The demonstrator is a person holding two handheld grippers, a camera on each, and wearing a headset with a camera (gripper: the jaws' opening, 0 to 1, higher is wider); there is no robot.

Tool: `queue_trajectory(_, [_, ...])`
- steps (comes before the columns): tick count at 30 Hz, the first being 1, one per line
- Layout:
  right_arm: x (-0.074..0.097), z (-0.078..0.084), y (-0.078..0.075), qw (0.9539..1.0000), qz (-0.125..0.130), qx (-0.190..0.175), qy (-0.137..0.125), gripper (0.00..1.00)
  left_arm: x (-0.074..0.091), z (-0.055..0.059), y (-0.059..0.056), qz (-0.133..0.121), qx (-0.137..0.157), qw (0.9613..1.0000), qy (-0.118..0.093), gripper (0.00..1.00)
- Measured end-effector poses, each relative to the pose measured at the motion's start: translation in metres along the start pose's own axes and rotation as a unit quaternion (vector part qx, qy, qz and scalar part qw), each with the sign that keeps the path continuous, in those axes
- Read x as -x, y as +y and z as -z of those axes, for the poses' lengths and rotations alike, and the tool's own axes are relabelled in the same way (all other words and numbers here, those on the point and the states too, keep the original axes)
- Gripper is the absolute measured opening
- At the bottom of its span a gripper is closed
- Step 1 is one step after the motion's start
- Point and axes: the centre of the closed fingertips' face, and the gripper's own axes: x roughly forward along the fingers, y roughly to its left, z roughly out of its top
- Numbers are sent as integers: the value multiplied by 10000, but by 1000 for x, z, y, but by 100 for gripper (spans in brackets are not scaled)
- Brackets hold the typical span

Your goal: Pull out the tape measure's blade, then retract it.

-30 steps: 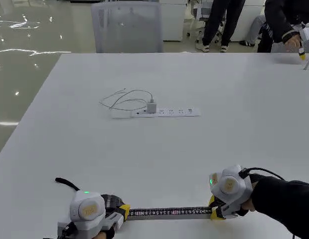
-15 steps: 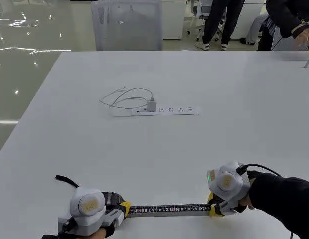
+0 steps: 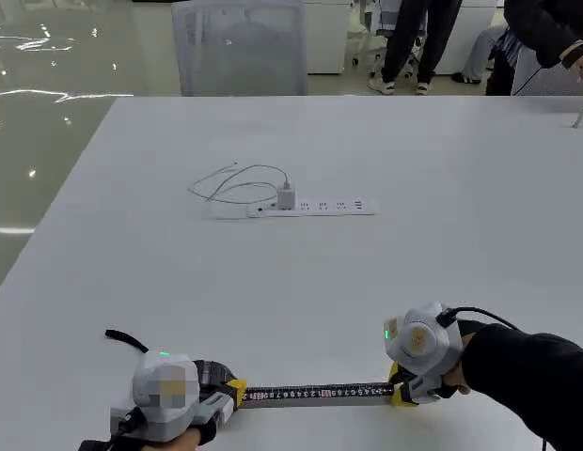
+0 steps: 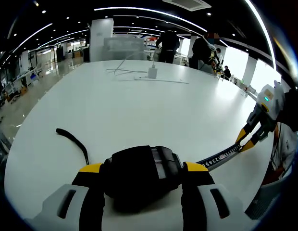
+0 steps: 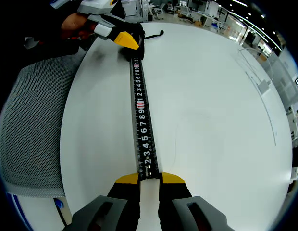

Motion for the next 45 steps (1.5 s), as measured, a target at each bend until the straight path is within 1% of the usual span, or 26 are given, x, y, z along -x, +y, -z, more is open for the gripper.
queue_trajectory(5, [-1,-1,0,10000,-3,34,16,10,0,0,0,2,1,10000,0,60])
queue_trajectory(6, [-1,-1,0,9999,-14,134,13,10,0,0,0,1,1,10000,5,60])
queue_trajectory(8, [0,-2,1,9999,-30,97,-24,10,0,0,0,5,2,10000,9,60])
queue_trajectory(12, [-1,-3,1,9998,-39,167,-84,10,0,0,0,9,6,10000,13,60])
queue_trajectory(32, [-3,-8,1,9999,-27,112,-73,10,-1,0,1,14,6,10000,36,60])
queue_trajectory(37, [-4,-10,1,9999,-34,142,-24,10,-1,0,1,12,6,10000,34,60])
queue_trajectory(45, [-5,-13,1,10000,-29,66,-41,10,-1,0,1,24,5,10000,46,60])
